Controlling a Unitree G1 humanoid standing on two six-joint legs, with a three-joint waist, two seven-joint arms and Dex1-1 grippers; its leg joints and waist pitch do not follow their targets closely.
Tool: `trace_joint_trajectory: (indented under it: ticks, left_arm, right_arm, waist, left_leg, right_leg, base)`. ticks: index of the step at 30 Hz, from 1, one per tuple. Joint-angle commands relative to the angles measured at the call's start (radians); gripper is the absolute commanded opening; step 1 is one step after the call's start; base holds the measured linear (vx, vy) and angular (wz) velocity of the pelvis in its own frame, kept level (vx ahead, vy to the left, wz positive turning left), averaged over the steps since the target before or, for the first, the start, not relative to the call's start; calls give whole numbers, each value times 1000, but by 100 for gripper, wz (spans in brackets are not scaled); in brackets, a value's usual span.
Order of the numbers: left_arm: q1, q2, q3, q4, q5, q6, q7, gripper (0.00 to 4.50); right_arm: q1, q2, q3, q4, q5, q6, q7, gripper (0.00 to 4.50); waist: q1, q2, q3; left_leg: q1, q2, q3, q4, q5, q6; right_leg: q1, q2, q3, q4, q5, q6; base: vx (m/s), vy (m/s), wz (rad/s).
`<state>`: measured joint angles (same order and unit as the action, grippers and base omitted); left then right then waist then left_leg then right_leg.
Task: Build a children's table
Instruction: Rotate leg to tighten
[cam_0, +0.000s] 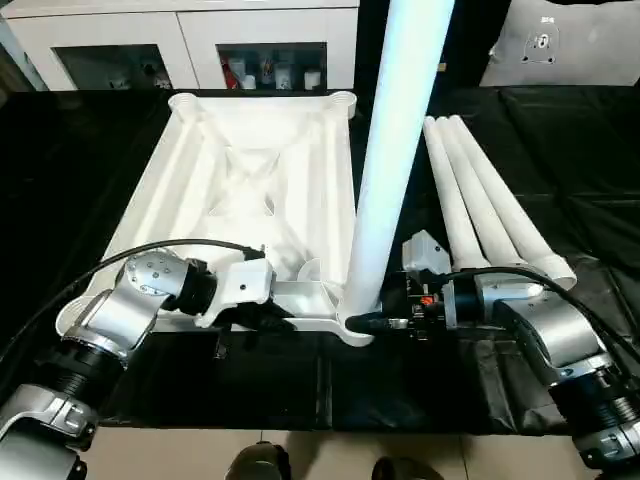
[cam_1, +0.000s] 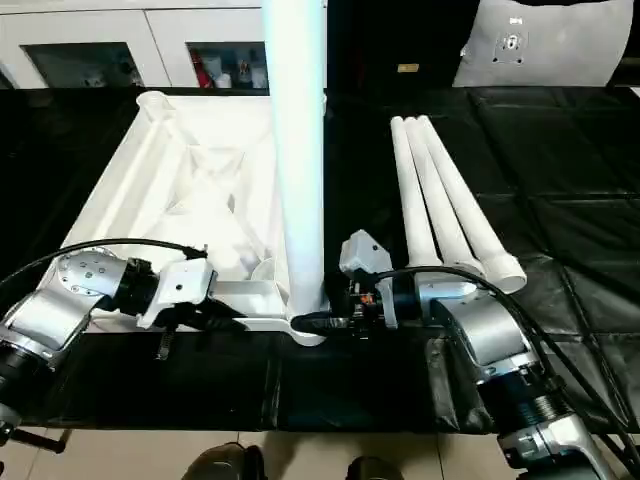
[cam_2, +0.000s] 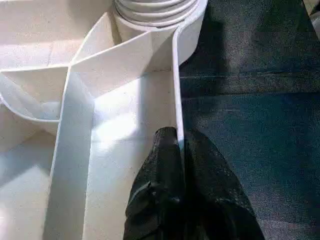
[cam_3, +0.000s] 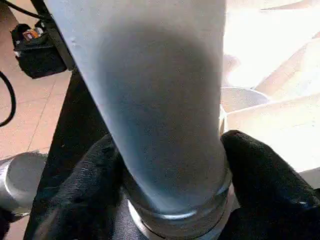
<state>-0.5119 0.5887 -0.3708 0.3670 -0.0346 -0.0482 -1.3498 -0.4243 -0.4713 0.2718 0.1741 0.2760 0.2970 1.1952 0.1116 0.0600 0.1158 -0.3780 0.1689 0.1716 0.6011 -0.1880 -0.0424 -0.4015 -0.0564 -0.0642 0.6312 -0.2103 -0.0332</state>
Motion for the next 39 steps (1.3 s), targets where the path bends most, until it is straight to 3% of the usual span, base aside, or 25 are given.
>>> trace_joint_trajectory:
  ticks: [1, 7, 17, 35, 39]
  left_arm:
    - [-5, 7, -33, -17, 19, -21, -49, 0]
    - [-3, 12, -34, -10, 22, -29, -52, 0]
    - [-10, 20, -32, 5, 23, -35, -64, 0]
    - [-17, 20, -34, 17, 32, -47, -76, 0]
    - [-16, 25, -32, 18, 32, -49, -78, 0]
  right_arm:
    - [4, -1, -8, -7, 0, 8, -6, 364]
    - [16, -1, -14, -24, -7, -5, -24, 430]
    - [37, -10, -1, -88, 17, 13, -1, 430]
    - [28, 14, 24, -47, -33, -9, -40, 430]
    - [26, 19, 21, -42, -29, 2, -35, 402]
  waist:
    - [-1, 6, -89]
    - [0, 10, -90]
    - [3, 14, -91]
    - [3, 18, -89]
    - [3, 20, -89]
  left_leg:
    - [11, 65, -24, -60, -115, 65]
    - [10, 65, -25, -59, -107, 66]
    - [10, 68, -26, -60, -118, 68]
    - [8, 67, -27, -60, -125, 56]
    - [9, 68, -27, -61, -132, 53]
  right_leg:
    - [61, -94, 59, -66, -23, -283]
    - [60, -95, 58, -63, 0, -285]
    - [59, -95, 56, -62, 8, -283]
    - [60, -96, 55, -61, 28, -289]
    - [60, -96, 55, -61, 19, -291]
  base:
    - [0, 0, 0]
    - [0, 0, 0]
    - [0, 0, 0]
    - [0, 0, 0]
    - [0, 0, 0]
